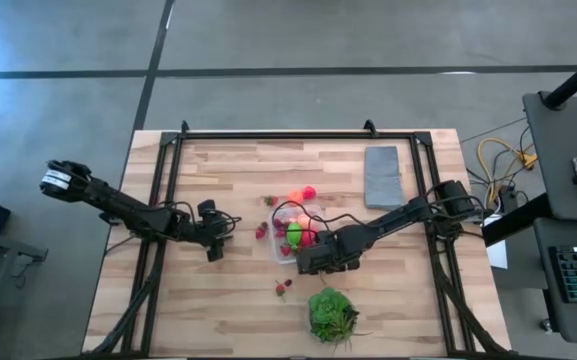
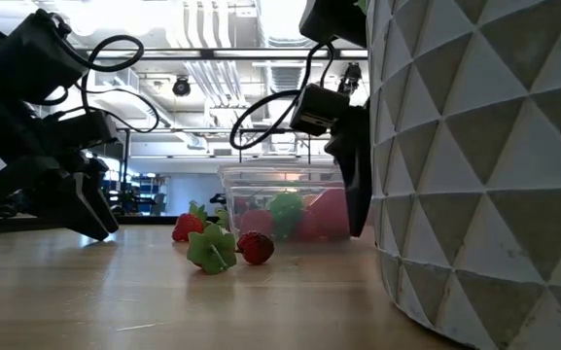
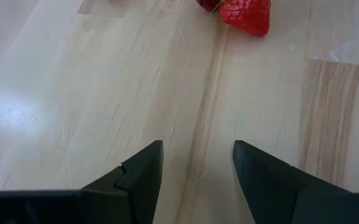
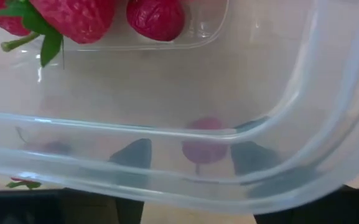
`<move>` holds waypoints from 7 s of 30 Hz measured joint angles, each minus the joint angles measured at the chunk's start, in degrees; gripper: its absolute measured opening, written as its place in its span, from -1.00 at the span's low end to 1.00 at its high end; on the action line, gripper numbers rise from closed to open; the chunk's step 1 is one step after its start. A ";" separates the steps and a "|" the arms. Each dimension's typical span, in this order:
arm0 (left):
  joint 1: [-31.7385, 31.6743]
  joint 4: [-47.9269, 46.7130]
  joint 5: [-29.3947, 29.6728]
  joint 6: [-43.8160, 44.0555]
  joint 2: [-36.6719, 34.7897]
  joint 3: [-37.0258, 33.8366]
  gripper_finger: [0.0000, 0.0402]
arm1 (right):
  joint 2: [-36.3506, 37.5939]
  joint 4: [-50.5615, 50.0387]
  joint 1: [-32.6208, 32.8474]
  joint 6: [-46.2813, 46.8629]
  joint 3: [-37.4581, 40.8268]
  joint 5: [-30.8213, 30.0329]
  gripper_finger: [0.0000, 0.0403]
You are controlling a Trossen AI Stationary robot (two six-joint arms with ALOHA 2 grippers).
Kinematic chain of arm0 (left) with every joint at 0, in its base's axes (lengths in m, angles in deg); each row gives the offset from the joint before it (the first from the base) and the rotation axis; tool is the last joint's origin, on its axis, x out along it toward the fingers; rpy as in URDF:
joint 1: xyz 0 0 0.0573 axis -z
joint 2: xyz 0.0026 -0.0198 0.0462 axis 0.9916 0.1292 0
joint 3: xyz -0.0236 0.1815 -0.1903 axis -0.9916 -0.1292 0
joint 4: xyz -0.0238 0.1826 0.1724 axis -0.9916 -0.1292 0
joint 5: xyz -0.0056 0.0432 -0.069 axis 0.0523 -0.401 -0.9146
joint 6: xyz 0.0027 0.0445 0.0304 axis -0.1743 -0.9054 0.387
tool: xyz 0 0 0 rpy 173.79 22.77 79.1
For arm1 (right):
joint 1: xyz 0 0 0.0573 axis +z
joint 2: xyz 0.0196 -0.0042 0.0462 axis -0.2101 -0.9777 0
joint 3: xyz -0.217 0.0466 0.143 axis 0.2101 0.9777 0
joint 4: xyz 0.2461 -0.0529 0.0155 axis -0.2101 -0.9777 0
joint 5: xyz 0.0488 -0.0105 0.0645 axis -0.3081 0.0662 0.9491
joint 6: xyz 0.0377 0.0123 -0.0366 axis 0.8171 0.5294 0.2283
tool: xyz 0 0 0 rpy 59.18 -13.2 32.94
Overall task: Pick and placing Produce into tupperware
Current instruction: Put the red cherry into the transparent container, then put the red strawberry into the transparent container
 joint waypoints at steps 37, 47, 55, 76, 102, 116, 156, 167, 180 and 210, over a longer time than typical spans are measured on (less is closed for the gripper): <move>0.01 0.13 0.02 0.00 0.00 -0.11 -0.08 | 0.15 -0.80 0.47 -6.31 -3.53 -0.03 -0.51; 0.01 0.04 0.02 -0.04 0.00 0.00 -0.08 | 3.97 -14.63 1.68 -10.13 -10.86 -9.75 -0.49; 0.00 0.09 -0.67 -0.04 0.00 0.02 -0.08 | 7.42 -22.80 -2.81 -17.62 -14.94 -25.59 -0.41; -9.92 6.65 -9.97 -5.49 1.55 3.37 -0.08 | 9.25 -21.74 -9.73 -30.31 -13.77 -22.67 0.07; -11.69 -2.10 -15.83 6.09 22.39 22.44 0.16 | 28.89 -40.93 -7.61 -27.17 4.25 -34.44 0.50; -11.72 1.19 -17.23 6.11 24.79 22.45 0.04 | 32.75 -33.89 -7.61 -22.77 13.30 -33.90 0.51; -11.72 11.60 -19.02 -23.90 18.56 25.71 -0.29 | 32.35 -31.40 -7.61 -23.37 15.30 -32.97 0.45; -11.72 7.31 -18.24 -28.50 20.44 29.71 0.06 | 32.35 -31.33 -7.61 -23.38 15.32 -30.90 0.47; -13.67 -8.74 -5.54 -24.21 15.46 29.68 0.37 | 32.33 -31.01 -7.76 -26.22 15.44 -31.36 0.45; -19.20 -10.18 -5.19 -20.92 11.35 24.80 0.36 | 32.33 -30.20 -10.62 -25.76 15.54 -30.94 0.37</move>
